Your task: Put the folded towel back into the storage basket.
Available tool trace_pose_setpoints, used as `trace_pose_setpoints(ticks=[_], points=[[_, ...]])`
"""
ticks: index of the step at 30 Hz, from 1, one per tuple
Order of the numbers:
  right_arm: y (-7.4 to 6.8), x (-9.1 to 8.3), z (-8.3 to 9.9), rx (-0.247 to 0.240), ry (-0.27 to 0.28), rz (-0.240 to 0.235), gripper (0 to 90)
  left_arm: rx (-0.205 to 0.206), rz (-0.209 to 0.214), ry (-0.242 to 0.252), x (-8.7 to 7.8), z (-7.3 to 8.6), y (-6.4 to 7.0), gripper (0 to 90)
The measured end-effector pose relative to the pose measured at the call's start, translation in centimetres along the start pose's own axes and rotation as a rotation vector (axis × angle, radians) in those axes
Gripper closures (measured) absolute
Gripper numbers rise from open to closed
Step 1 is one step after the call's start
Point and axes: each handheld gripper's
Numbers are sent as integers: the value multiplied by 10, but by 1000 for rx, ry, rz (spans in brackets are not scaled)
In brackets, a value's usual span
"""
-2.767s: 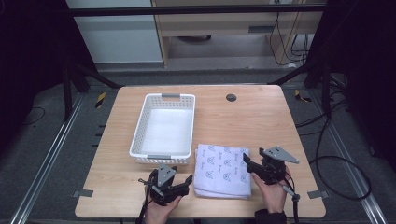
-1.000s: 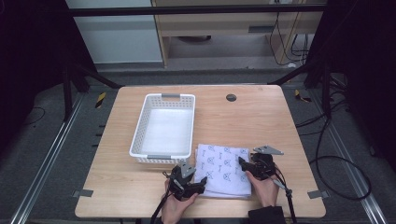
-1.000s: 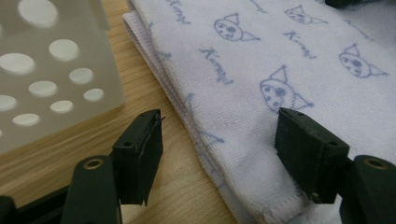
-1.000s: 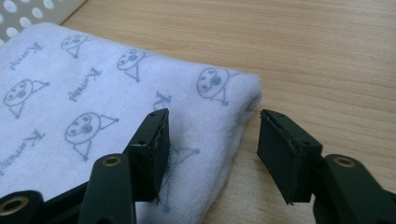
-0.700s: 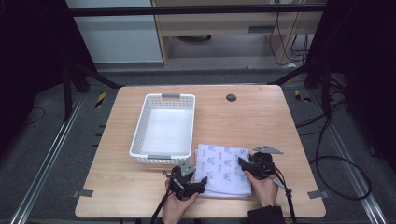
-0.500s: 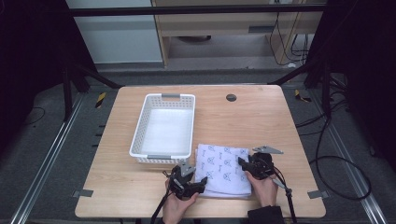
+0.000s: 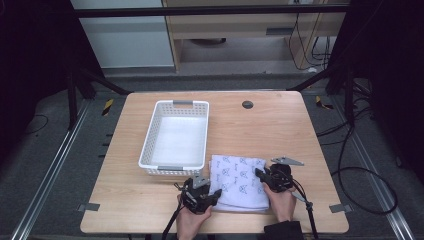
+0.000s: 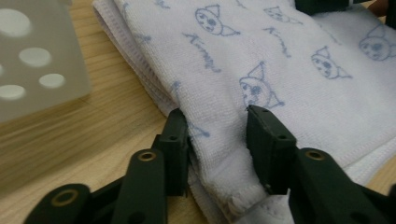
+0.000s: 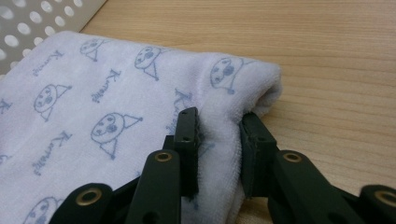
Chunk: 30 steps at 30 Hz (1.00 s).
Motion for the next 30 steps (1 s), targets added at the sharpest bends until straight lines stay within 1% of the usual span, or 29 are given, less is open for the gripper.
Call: trace_pose_setpoints(ticks=[2,4,7,9,11,14,16,18,20,24,30], points=[[0,0,0,-23,6,-1,734,6,-4,14,-1,1,1,658],[-1,-1,0,-22,9,0,741,12,-16,25,-2,1,4,684],[-2,-4,-1,-22,28,-3,748,21,-22,38,-5,1,6,706],[-4,-9,-2,-31,53,-10,748,15,-17,45,-8,1,6,711],[-7,-15,-3,-38,73,-19,747,17,-17,60,-12,1,7,714],[-13,-22,-5,-57,86,-20,746,35,-24,76,-19,-2,10,715],[-17,-27,-7,-61,94,-25,746,49,-31,82,-25,-4,12,715],[-20,-31,-10,-77,104,-24,746,49,-28,93,-30,-6,13,715],[-23,-36,-12,-79,118,-30,745,55,-29,108,-36,-8,14,715],[-28,-46,-15,-103,144,-28,744,67,-30,128,-45,-12,18,715],[-33,-58,-20,-108,176,-30,744,86,-33,144,-53,-17,22,715]])
Point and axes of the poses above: each handheld gripper's, and its own axes: x roughly forward along the jaws, z roughly out of its underside, y roughly to its right, and after that the axes turned 3 degrees about -z, right-handed
